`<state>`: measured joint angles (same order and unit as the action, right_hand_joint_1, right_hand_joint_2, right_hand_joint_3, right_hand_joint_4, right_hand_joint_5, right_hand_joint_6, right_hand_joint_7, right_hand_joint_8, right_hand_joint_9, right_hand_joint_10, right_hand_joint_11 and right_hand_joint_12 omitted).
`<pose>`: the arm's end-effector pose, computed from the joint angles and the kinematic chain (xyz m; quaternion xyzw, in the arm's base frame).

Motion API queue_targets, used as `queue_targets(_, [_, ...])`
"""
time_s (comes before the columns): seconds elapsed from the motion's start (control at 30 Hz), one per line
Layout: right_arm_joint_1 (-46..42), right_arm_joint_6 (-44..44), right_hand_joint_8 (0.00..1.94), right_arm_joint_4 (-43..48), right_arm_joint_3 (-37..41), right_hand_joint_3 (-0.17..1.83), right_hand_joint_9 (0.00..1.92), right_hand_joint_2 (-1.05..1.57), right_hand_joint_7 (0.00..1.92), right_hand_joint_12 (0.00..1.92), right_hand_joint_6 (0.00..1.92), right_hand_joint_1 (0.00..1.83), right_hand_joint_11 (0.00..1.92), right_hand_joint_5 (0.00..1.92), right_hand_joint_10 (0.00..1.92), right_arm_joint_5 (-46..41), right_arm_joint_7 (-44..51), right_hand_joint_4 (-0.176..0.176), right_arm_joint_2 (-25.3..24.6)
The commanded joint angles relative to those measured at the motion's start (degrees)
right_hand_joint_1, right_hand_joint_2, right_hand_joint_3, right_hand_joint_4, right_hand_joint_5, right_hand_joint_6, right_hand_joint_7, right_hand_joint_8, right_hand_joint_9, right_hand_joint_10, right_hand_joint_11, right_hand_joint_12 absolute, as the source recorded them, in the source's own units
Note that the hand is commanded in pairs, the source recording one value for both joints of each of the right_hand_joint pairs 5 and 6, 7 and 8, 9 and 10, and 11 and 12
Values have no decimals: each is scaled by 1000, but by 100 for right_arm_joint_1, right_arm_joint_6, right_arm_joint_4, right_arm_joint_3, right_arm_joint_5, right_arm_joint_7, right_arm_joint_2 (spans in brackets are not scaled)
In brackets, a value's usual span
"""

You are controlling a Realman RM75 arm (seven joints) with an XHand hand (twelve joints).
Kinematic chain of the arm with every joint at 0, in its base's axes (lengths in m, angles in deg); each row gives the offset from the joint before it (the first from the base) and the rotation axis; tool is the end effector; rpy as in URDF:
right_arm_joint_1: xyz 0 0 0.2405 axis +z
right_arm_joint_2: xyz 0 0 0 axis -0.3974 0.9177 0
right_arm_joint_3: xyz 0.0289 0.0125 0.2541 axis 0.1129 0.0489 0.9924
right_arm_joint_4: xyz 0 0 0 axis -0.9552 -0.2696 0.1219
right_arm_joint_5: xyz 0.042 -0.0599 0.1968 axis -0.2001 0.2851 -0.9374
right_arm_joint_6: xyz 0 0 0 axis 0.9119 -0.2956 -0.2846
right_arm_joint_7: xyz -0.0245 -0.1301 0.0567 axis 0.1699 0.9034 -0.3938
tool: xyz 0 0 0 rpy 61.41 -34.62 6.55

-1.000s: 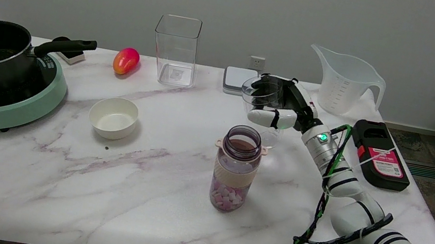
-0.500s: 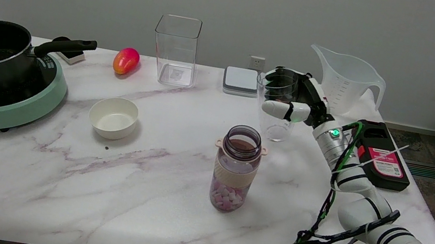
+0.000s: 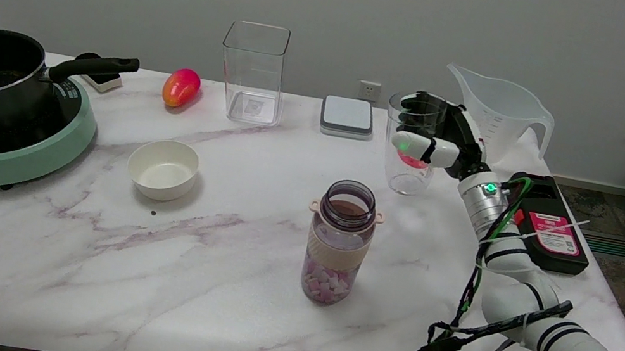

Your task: Place the measuring cup onto the table.

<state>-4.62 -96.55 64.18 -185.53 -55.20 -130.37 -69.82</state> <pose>-0.2740 -0.3950 0.4051 0.5670 -0.3894 0.5512 0.4723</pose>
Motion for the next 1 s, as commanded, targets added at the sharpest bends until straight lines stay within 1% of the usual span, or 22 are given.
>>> queue_targets(0.03, [82, -61, 1446, -44, -196, 367, 1392, 1250, 1446, 1252, 1572, 1360, 1252, 1572, 1392, -1652, 302, 0, -57])
queue_targets(0.23, [-257, -13, 1432, 826, -164, 471, 1383, 1148, 1432, 1232, 1527, 1415, 1232, 1527, 1383, -1942, 216, 0, 286])
queue_targets(0.3, [-340, 18, 1421, 1076, -198, 500, 1374, 1114, 1421, 1222, 1516, 1426, 1222, 1516, 1374, -1948, -167, 0, 399])
queue_targets(0.4, [-421, -176, 1391, 1286, -124, 592, 1350, 1005, 1391, 1198, 1481, 1450, 1198, 1481, 1350, -1961, -833, 0, 442])
queue_targets(0.47, [-441, -303, 1365, 1353, -124, 669, 1325, 917, 1365, 1174, 1458, 1467, 1174, 1458, 1325, -1972, -1341, 0, 445])
queue_targets(0.53, [-444, -360, 1358, 1377, -150, 692, 1312, 875, 1358, 1167, 1453, 1474, 1167, 1453, 1312, -1962, -1630, 0, 445])
queue_targets(0.77, [-449, -352, 1327, 1290, -114, 795, 1281, 756, 1327, 1137, 1412, 1486, 1137, 1412, 1281, -1938, -2110, 0, 450])
queue_targets(0.87, [-418, -331, 1295, 1279, -160, 879, 1254, 638, 1295, 1105, 1380, 1496, 1105, 1380, 1254, -1972, -2138, 0, 453])
queue_targets(1.0, [-273, -278, 1293, 1158, -377, 887, 1255, 626, 1293, 1105, 1379, 1493, 1105, 1379, 1255, -1861, -2092, 0, 471])
